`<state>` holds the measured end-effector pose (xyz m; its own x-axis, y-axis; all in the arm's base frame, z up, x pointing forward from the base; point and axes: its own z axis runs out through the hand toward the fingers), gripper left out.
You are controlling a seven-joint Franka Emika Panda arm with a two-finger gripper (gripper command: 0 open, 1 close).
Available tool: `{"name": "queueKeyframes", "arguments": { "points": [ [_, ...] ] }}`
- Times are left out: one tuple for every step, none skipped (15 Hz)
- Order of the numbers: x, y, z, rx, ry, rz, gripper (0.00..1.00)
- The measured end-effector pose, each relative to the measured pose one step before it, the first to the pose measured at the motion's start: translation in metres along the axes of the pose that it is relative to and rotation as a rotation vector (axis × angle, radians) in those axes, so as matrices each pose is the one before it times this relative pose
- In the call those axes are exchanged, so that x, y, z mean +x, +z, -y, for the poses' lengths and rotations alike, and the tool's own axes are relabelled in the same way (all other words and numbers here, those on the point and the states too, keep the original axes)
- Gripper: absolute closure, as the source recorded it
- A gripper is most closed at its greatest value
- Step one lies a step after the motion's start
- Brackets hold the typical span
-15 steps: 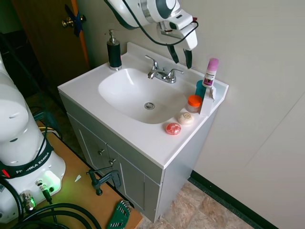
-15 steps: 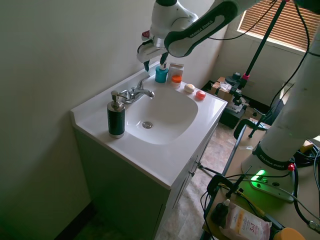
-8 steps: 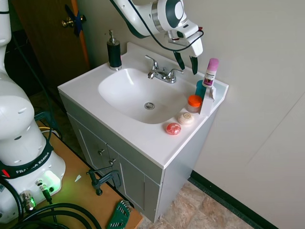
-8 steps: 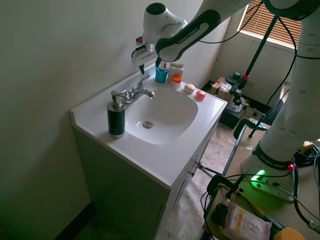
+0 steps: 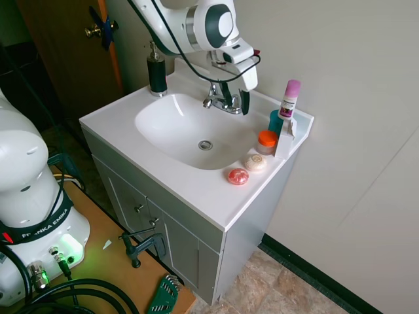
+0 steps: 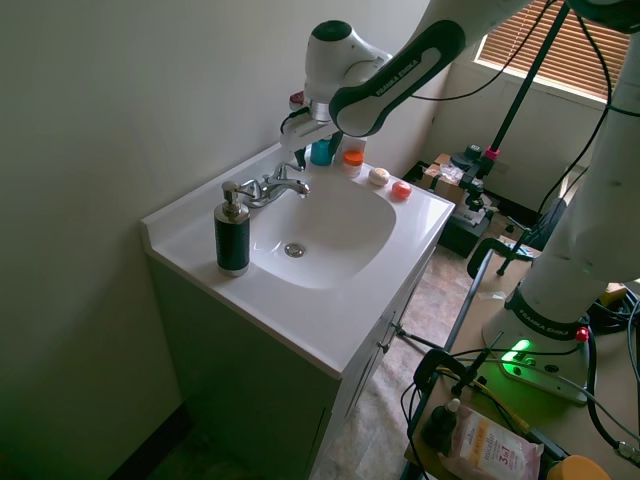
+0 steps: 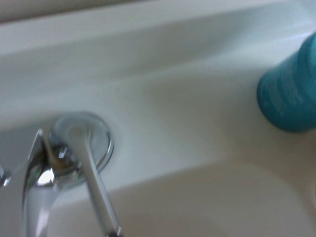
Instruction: Turn on the cold water
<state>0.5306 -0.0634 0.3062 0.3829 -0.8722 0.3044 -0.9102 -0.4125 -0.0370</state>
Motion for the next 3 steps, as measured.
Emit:
{"name": "queueKeyframes", "arguments": {
  "points": [
    [-0.0108, -0.00925, -0.00935, 0.00891, -0.00805, 0.03135, 0.0],
    [-0.01065, -0.01002, -0.00944, 0.00705, -0.01415, 0.04361, 0.0],
    [-0.01152, -0.01067, -0.00839, 0.00315, -0.02362, 0.06111, 0.0]
  ]
}}
